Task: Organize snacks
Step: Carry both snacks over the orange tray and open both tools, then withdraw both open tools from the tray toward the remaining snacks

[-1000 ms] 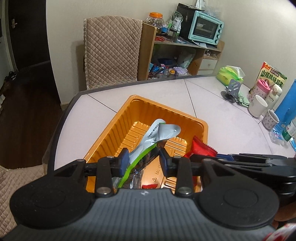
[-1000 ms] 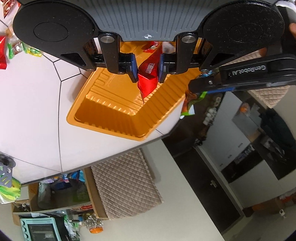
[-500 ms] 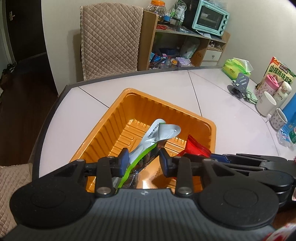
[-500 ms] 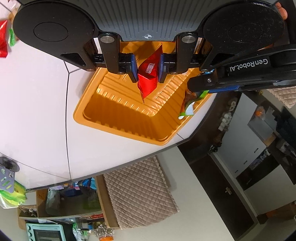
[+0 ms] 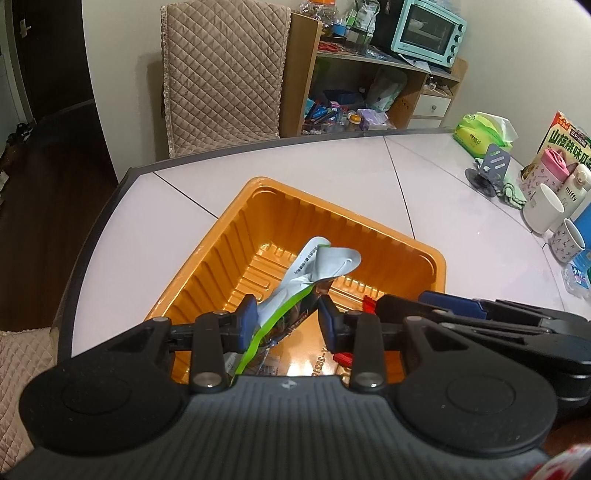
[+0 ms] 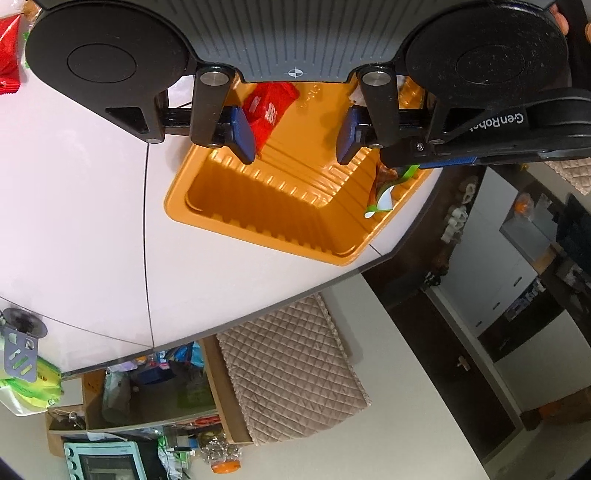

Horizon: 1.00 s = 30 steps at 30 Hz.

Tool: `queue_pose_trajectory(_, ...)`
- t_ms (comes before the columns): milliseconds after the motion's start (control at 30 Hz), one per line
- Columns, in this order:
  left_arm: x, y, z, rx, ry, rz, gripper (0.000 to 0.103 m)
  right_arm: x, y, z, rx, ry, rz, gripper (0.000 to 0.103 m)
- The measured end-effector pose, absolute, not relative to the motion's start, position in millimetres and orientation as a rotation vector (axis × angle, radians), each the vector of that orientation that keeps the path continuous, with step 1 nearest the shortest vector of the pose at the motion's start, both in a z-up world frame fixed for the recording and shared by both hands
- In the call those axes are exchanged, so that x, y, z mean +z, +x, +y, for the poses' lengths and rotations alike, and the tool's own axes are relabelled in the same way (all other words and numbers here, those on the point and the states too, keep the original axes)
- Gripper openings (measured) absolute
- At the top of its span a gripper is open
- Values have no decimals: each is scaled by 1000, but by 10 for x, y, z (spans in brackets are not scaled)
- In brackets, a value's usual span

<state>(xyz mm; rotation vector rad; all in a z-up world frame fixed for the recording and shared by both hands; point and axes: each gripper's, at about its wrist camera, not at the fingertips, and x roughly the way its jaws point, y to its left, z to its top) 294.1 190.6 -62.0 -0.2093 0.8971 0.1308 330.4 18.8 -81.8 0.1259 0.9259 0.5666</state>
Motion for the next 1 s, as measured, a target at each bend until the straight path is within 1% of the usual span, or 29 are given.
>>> queue_pose_trajectory(333, -693, 3034, 1890, 147, -203, 910, 33, -784, 3250, 153, 575, 101, 918, 49)
queue_pose_trajectory(367, -687, 3028, 1888, 147, -199, 908, 34, -778, 3234, 145, 580, 102, 917, 49)
queue_pose_trajectory(400, -681, 3017, 1888, 150, -195, 906, 38, -777, 3233, 150, 585, 105, 917, 49)
queue_pose_trajectory(433, -674, 3004, 1889, 154, -193, 905, 39, -771, 3221, 152, 590, 105, 918, 50)
queue_pose_trajectory(500, -655, 2962, 1894, 159, -184, 902, 39, -750, 3190, 150, 599, 96, 917, 51)
queue_pose_trajectory(567, -634, 2899, 1894, 169, -171, 902, 40, -722, 3142, 147, 611, 83, 911, 54)
queue_pose_trajectory(633, -604, 2826, 1896, 176, -160, 902, 43, -700, 3078, 142, 619, 74, 906, 58)
queue_pose_trajectory(667, -588, 2783, 1896, 179, -158, 903, 46, -686, 3045, 137, 624, 71, 904, 60)
queue_pose_trajectory(733, -555, 2687, 1895, 184, -155, 901, 47, -665, 2978, 135, 629, 63, 901, 63)
queue_pose_trajectory(1000, -412, 2290, 1885, 199, -165, 897, 50, -578, 2697, 68, 649, 43, 897, 66)
